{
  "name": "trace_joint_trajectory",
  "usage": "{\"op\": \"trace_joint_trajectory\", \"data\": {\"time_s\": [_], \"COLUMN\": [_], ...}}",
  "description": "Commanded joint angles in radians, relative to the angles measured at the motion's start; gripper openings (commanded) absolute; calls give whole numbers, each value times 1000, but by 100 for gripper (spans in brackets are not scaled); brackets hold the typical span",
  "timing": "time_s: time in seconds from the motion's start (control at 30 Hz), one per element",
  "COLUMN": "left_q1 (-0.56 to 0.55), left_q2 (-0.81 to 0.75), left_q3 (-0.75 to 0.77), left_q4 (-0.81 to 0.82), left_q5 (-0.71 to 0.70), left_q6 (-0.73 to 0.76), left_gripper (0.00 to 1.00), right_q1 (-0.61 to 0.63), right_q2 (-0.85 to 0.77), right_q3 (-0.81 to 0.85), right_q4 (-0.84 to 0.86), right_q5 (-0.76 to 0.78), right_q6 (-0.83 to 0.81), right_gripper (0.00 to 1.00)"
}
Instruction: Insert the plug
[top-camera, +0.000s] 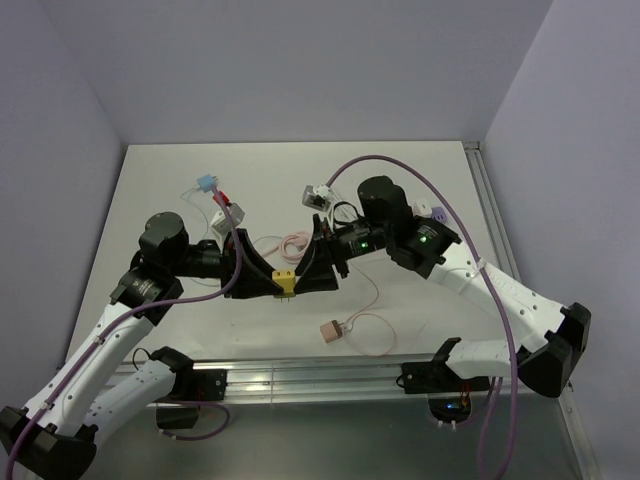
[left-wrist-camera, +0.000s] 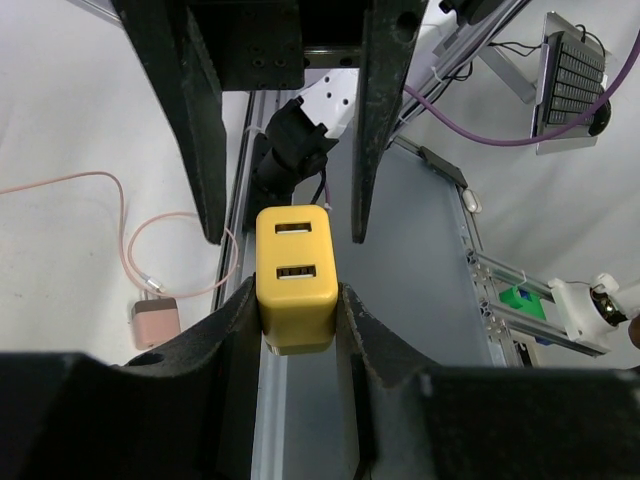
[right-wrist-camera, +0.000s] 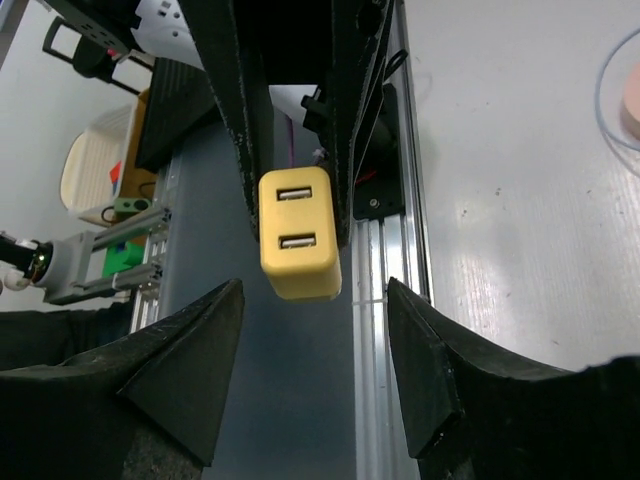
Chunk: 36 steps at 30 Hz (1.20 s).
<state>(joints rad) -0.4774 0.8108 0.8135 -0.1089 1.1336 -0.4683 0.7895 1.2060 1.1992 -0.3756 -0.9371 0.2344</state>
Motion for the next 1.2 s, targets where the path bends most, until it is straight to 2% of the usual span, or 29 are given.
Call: {"op": "trace_joint_trajectory", "data": {"time_s": [0.0,0.63,0.7,0.83,0.9,0.97,1.0,1.07,1.1,1.17], "left_q1": [3,2,2,2,3,2,2,3,2,3], "left_q2": [-10,-9,-6,-9,-9,-7,-7,-2,-2,-10], "left_q3": [1,4,1,-2,-2,0,4,12,13,21], "left_q4": [60,60,61,71,72,60,49,18,15,-20], "left_q5": [37,34,35,37,37,26,16,-8,-14,-72], "left_q6": [-10,-18,-18,-26,-27,-17,-10,2,5,20], "left_gripper": [1,0,0,0,0,0,2,13,31,46], "right_q1": [8,50,54,63,68,73,74,77,79,80], "right_q2": [29,107,115,132,142,150,153,139,129,93], "right_q3": [74,129,138,157,164,177,177,171,148,116], "right_q4": [52,52,50,37,37,20,12,12,26,75], "right_q5": [-35,-109,-111,-118,-120,-97,-83,-49,4,53], "right_q6": [17,10,8,-3,-3,-6,-9,-14,-6,22], "right_gripper": [65,52,42,34,21,0,0,0,0,0]}}
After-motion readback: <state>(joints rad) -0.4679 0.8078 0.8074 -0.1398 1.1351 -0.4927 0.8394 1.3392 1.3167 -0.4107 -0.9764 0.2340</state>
